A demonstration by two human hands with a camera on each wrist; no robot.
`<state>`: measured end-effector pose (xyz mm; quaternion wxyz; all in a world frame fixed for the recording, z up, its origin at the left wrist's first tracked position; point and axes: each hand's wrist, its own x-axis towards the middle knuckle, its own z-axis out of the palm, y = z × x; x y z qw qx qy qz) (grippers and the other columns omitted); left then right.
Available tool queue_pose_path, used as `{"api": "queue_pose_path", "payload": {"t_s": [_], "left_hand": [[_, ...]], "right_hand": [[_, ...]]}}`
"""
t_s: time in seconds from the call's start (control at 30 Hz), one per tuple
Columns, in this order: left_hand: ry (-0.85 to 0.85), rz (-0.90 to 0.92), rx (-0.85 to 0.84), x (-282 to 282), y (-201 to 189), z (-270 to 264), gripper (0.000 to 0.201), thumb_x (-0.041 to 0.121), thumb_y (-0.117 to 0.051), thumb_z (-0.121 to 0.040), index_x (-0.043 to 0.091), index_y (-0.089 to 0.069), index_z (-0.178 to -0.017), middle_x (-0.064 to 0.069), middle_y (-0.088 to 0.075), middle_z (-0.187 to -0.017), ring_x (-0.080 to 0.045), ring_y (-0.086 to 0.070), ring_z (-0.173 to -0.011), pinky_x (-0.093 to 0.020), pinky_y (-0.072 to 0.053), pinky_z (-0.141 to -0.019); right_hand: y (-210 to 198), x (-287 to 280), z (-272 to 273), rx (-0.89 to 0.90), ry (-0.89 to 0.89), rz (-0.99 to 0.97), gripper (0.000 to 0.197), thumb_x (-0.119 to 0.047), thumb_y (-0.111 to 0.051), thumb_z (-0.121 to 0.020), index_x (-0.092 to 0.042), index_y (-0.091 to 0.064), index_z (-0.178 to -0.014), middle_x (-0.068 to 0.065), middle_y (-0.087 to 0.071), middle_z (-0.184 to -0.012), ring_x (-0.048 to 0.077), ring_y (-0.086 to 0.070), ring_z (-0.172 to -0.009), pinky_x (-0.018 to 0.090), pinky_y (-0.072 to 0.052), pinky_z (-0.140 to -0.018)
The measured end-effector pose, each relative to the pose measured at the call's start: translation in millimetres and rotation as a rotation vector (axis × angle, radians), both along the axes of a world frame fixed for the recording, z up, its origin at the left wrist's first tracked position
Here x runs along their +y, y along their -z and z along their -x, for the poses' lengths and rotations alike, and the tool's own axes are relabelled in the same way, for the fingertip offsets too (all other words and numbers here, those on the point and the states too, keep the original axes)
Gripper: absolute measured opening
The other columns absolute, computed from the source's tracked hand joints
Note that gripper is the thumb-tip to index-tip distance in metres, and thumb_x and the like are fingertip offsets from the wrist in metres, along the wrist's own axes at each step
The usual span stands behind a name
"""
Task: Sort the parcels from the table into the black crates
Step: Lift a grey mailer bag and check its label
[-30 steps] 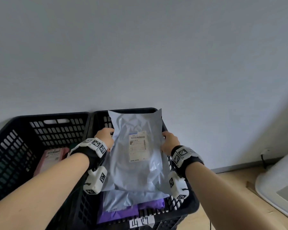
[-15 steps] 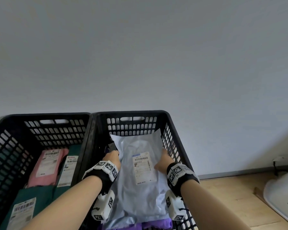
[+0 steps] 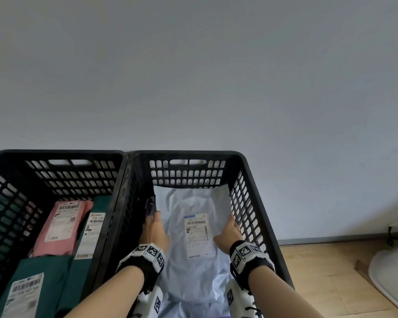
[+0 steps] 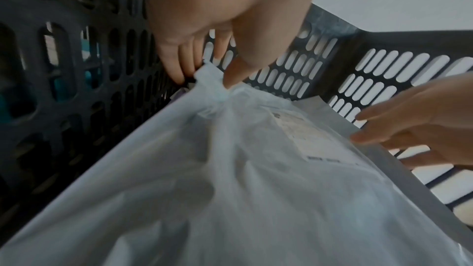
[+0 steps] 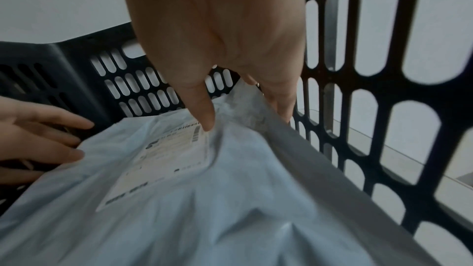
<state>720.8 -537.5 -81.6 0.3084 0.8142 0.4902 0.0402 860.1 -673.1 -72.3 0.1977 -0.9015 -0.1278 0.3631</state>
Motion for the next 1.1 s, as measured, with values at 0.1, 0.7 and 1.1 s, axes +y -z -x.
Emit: {"api": "queue_pose_path", "payload": {"t_s": [0.1, 0.7, 1.1], "left_hand": [[0.091, -0.046, 0.046, -15.8, 3.3, 2.1, 0.065, 0.015, -0.054, -0.088, 0.019, -0.026, -0.147, -0.011, -0.009, -0.157, -0.029, -0.018, -0.143, -0.039, -0.028, -0.113], [0.545, 0.267, 0.484, -54.7, 43.5, 7.7, 0.135, 0.055, -0.080, -0.062, 0.045, 0.031, -0.137, -0.004, 0.046, -0.143, -0.038, 0.036, -0.134, -0.062, 0.006, -0.112], [0.520, 0.298, 0.477, -51.5, 59.1, 5.2, 0.135, 0.055, -0.081, -0.059, 0.053, 0.033, -0.132, 0.003, 0.052, -0.135, -0.046, 0.035, -0.131, -0.067, 0.003, -0.110]], "right_hand": [[-0.4, -4.7, 8.7, -0.083, -0.073, 0.014, 0.095, -0.008, -0.059, -0.088, -0.018, 0.011, -0.151, 0.014, 0.007, -0.159, 0.032, -0.010, -0.146, 0.045, -0.022, -0.117], [44.7, -6.6, 41.7, -0.031, -0.537, 0.169, 0.116, -0.063, -0.065, -0.075, -0.038, 0.023, -0.146, 0.007, 0.038, -0.150, 0.038, 0.025, -0.140, 0.063, 0.001, -0.112], [60.1, -5.2, 39.7, -0.027, -0.506, 0.152, 0.114, -0.062, -0.066, -0.074, -0.043, 0.021, -0.145, 0.004, 0.035, -0.151, 0.037, 0.024, -0.141, 0.064, 0.000, -0.113]]}}
